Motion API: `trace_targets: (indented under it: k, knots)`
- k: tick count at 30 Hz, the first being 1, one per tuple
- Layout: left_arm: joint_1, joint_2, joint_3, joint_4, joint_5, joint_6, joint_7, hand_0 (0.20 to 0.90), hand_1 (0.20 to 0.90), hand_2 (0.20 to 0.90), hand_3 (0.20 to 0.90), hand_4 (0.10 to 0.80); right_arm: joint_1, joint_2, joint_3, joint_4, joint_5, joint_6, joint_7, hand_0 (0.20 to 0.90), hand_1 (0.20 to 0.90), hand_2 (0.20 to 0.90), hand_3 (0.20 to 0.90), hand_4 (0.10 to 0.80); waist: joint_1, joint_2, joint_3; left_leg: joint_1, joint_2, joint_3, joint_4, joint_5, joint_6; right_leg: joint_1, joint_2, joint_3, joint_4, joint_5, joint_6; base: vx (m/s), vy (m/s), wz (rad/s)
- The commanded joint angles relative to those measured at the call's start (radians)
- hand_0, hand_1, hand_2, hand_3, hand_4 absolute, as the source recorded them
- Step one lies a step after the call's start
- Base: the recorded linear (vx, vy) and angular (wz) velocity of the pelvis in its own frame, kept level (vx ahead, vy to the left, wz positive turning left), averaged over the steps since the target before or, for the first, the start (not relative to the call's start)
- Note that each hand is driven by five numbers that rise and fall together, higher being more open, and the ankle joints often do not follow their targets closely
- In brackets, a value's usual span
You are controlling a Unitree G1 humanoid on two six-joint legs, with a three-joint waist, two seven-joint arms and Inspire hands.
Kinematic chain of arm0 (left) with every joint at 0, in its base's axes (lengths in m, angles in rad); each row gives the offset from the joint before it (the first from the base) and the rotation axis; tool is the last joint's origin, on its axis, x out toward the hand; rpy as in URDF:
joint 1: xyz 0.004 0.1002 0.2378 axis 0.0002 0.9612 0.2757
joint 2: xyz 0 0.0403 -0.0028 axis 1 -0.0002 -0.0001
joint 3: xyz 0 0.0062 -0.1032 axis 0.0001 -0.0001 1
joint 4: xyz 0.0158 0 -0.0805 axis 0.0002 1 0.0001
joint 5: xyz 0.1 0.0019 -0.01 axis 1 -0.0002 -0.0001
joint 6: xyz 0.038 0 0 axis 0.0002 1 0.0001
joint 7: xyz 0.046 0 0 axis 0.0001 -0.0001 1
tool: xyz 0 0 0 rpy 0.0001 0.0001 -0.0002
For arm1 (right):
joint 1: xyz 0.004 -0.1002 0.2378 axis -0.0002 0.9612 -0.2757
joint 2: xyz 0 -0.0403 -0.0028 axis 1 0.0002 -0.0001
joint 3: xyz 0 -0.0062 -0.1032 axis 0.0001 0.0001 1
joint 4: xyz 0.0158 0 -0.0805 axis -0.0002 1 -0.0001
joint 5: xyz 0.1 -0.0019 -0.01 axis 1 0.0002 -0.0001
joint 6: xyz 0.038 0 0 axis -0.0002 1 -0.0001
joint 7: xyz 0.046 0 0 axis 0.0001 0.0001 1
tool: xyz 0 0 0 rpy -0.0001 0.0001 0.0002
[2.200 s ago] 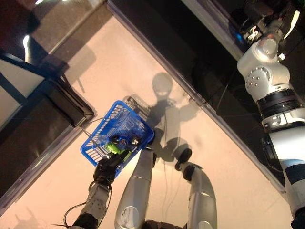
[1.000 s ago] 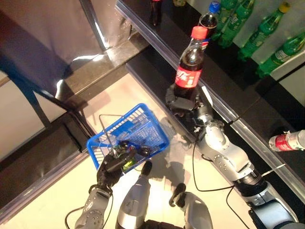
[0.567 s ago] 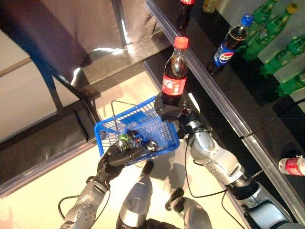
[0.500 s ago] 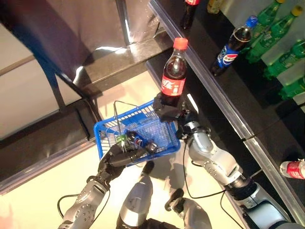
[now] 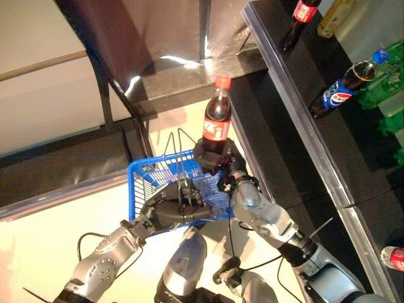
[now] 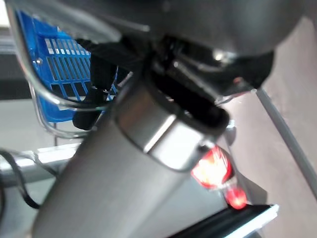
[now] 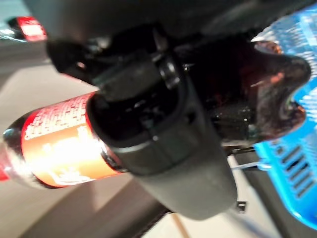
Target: Pick up the drink and place into the basket.
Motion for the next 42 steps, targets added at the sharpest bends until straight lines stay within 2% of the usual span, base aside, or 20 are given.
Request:
trace_targets:
  k: [1,6,8,9,10,12,13,15,18,23,28,29,30,32,35,42]
  knots:
    - [-0.2,-0.112,0.015,-0.456,-0.153,-0.161,-0.285,0.3,0.3,0.3,0.2,0.1,-0.182,0.082,0.061,-0.03,-0.177,-0.102,0.003,0.3,0.3,0.3,0.2,0.1,-0.017,0.059,-0.178,0.027,-0.005,-0.023,0.065,-0.039,0.009,0.034,0.018,-0.021,0.003,0.085,-0.039,0.047,0.001,0.0]
    - [-0.229,-0.105,0.017,-0.479,-0.082,-0.22,-0.3,0.3,0.3,0.3,0.2,0.1,-0.163,0.098,0.09,0.133,-0.257,-0.047,0.002,0.3,0.3,0.3,0.2,0.1,-0.002,0.061,-0.183,0.018,-0.011,-0.029,0.071,-0.041,0.008,0.033,0.008,-0.032,0.013,0.079,-0.035,0.041,0.004,0.13]
    - [-0.249,-0.091,0.03,-0.481,-0.067,-0.259,-0.289,0.3,0.3,0.3,0.2,0.1,-0.141,0.112,0.095,0.212,-0.286,-0.06,0.006,0.3,0.3,0.3,0.2,0.1,0.002,0.059,-0.179,0.022,-0.011,-0.023,0.079,-0.066,0.004,0.035,0.005,-0.021,0.026,0.055,-0.029,0.038,-0.019,0.06]
    - [-0.253,-0.09,0.029,-0.483,-0.066,-0.263,-0.286,0.3,0.3,0.3,0.2,0.1,-0.139,0.112,0.093,0.222,-0.292,-0.06,0.005,0.3,0.3,0.3,0.2,0.1,0.0,0.064,-0.181,0.011,-0.013,-0.026,0.077,-0.044,0.006,0.029,0.004,-0.034,0.02,0.074,-0.035,0.086,-0.037,0.0]
    - [-0.266,-0.085,0.038,-0.484,-0.06,-0.278,-0.277,0.3,0.3,0.3,0.2,0.1,-0.122,0.123,0.097,0.281,-0.287,-0.064,-0.002,0.3,0.3,0.3,0.2,0.1,0.004,0.061,-0.179,0.02,-0.012,-0.021,0.082,-0.068,0.002,0.034,0.002,-0.023,0.029,0.053,-0.027,0.036,0.006,0.01]
    - [-0.284,-0.083,0.044,-0.488,-0.051,-0.294,-0.269,0.3,0.3,0.3,0.2,0.1,-0.1,0.135,0.102,0.366,-0.285,-0.055,-0.012,0.3,0.3,0.3,0.2,0.1,0.006,0.062,-0.176,0.018,-0.013,-0.02,0.084,-0.071,0.0,0.032,-0.002,-0.022,0.033,0.049,-0.025,0.032,0.005,0.01]
    - [-0.288,-0.086,0.044,-0.49,-0.047,-0.297,-0.269,0.3,0.3,0.3,0.2,0.1,-0.096,0.135,0.102,0.384,-0.283,-0.056,-0.014,0.3,0.3,0.3,0.2,0.1,0.003,0.068,-0.178,0.005,-0.015,-0.024,0.08,-0.048,0.002,0.025,-0.003,-0.035,0.025,0.07,-0.031,0.0,0.0,0.0]
    - [-0.303,-0.092,0.04,-0.502,-0.018,-0.322,-0.254,0.3,0.3,0.3,0.2,0.1,-0.077,0.146,0.111,0.459,-0.286,-0.058,-0.024,0.3,0.3,0.3,0.2,0.1,0.006,0.067,-0.171,0.009,-0.015,-0.02,0.085,-0.073,-0.001,0.024,-0.006,-0.02,0.034,0.049,-0.022,0.023,-0.016,0.03]
    - [-0.332,-0.105,0.036,-0.519,0.007,-0.355,-0.226,0.3,0.3,0.3,0.2,0.1,-0.045,0.161,0.091,0.601,-0.281,-0.11,-0.031,0.3,0.3,0.3,0.2,0.1,0.003,0.08,-0.157,-0.003,-0.02,-0.018,0.086,-0.074,0.001,0.012,-0.011,-0.018,0.037,0.05,-0.017,0.0,0.0,0.0]
    - [-0.374,-0.128,0.028,-0.528,0.018,-0.345,-0.159,0.3,0.3,0.3,0.2,0.1,-0.044,0.176,0.06,0.745,-0.293,-0.144,-0.013,0.3,0.3,0.3,0.2,0.1,-0.002,0.092,-0.139,-0.019,-0.026,-0.013,0.092,-0.075,0.005,-0.01,-0.021,-0.013,0.051,0.053,-0.011,-0.022,0.013,-0.01]
    - [-0.422,-0.151,-0.006,-0.539,0.063,-0.332,-0.137,0.3,0.3,0.3,0.2,0.1,-0.062,0.189,0.032,0.923,-0.205,-0.12,0.102,0.3,0.3,0.3,0.2,0.1,-0.003,0.095,-0.114,-0.039,-0.033,-0.011,0.101,-0.072,0.01,-0.034,-0.027,-0.011,0.067,0.058,-0.008,-0.017,0.008,0.01]
    - [-0.424,-0.152,-0.007,-0.54,0.063,-0.332,-0.138,0.3,0.3,0.3,0.2,0.1,-0.064,0.188,0.03,0.924,-0.205,-0.12,0.102,0.3,0.3,0.3,0.2,0.1,-0.004,0.101,-0.116,-0.05,-0.034,-0.014,0.097,-0.047,0.012,-0.041,-0.029,-0.024,0.061,0.08,-0.015,0.0,0.0,0.0]
    - [-0.432,-0.148,-0.008,-0.543,0.068,-0.332,-0.12,0.3,0.3,0.3,0.2,0.1,-0.071,0.192,0.023,0.971,-0.191,-0.096,0.148,0.3,0.3,0.3,0.2,0.1,-0.001,0.094,-0.111,-0.04,-0.033,-0.012,0.098,-0.071,0.01,-0.035,-0.028,-0.013,0.067,0.059,-0.009,0.0,0.0,0.0]
    - [-0.438,-0.152,-0.007,-0.545,0.073,-0.321,-0.109,0.3,0.3,0.3,0.2,0.1,-0.08,0.192,0.022,1.029,-0.175,-0.067,0.205,0.3,0.3,0.3,0.2,0.1,0.007,0.093,-0.104,-0.044,-0.035,-0.013,0.097,-0.068,0.012,-0.039,-0.03,-0.017,0.07,0.06,-0.008,0.04,-0.027,-0.01]
    - [-0.433,-0.151,-0.006,-0.552,0.072,-0.316,-0.11,0.3,0.3,0.3,0.2,0.1,-0.092,0.193,0.013,1.052,-0.166,-0.048,0.205,0.3,0.3,0.3,0.2,0.1,0.013,0.089,-0.097,-0.045,-0.038,-0.017,0.097,-0.066,0.013,-0.04,-0.032,-0.021,0.072,0.063,-0.008,0.023,-0.007,0.03]
    - [-0.447,-0.164,-0.014,-0.556,0.105,-0.315,-0.08,0.3,0.3,0.3,0.2,0.1,-0.162,0.177,-0.014,1.147,-0.214,0.085,0.194,0.3,0.3,0.3,0.2,0.1,0.028,0.091,-0.08,-0.061,-0.044,-0.014,0.108,-0.063,0.02,-0.056,-0.049,-0.033,0.105,0.059,-0.006,0.009,0.003,0.01]
